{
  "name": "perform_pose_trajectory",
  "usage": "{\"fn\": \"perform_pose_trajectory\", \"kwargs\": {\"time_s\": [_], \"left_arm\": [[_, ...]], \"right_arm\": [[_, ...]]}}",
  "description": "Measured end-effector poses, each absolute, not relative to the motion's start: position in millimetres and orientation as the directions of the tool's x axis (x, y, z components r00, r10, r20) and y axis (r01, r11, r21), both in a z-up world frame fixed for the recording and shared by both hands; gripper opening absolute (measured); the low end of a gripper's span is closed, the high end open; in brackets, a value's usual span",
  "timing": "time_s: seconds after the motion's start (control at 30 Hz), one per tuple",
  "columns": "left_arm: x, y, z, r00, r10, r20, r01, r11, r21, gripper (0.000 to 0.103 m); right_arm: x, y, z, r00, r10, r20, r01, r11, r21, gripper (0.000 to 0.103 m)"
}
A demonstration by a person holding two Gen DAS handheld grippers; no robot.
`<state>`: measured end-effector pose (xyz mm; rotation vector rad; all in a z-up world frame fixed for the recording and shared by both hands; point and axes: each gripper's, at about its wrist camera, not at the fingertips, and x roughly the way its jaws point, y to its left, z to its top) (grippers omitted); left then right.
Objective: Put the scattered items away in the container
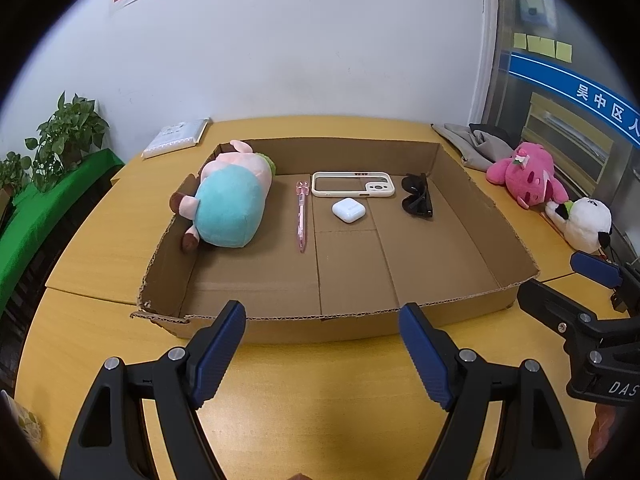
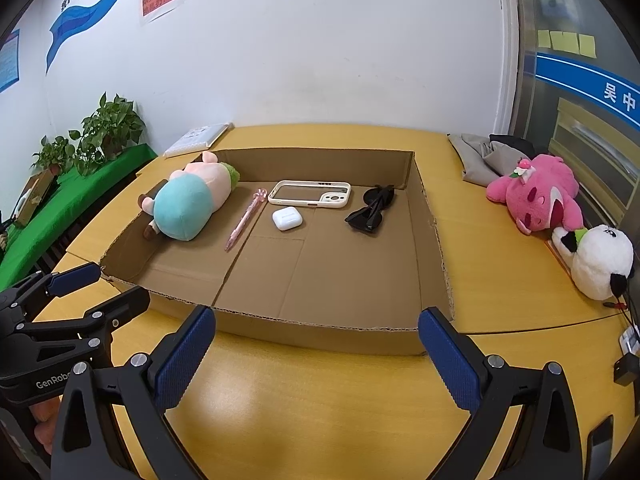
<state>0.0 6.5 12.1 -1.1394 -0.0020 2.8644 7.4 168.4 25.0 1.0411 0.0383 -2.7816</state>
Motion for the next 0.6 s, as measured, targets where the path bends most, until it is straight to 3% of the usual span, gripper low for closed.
{"fn": "perform_pose_trajectory", "kwargs": {"time_s": [0.4,0.6], "left_arm": [[1.3,8.3,11.6,-0.731,0.043,-0.681,-0.046,-0.999,-0.014,0.079],[4.2,9.5,13.2,-0.744,-0.022,-0.668,-0.009,-0.999,0.043,0.08]], "right_arm": [[8.7,168.8,24.4,-0.741,-0.152,-0.654,0.168,-0.985,0.039,0.103],[9.0,170.0,22.5,-0.736,-0.153,-0.659,0.166,-0.985,0.043,0.103]]}}
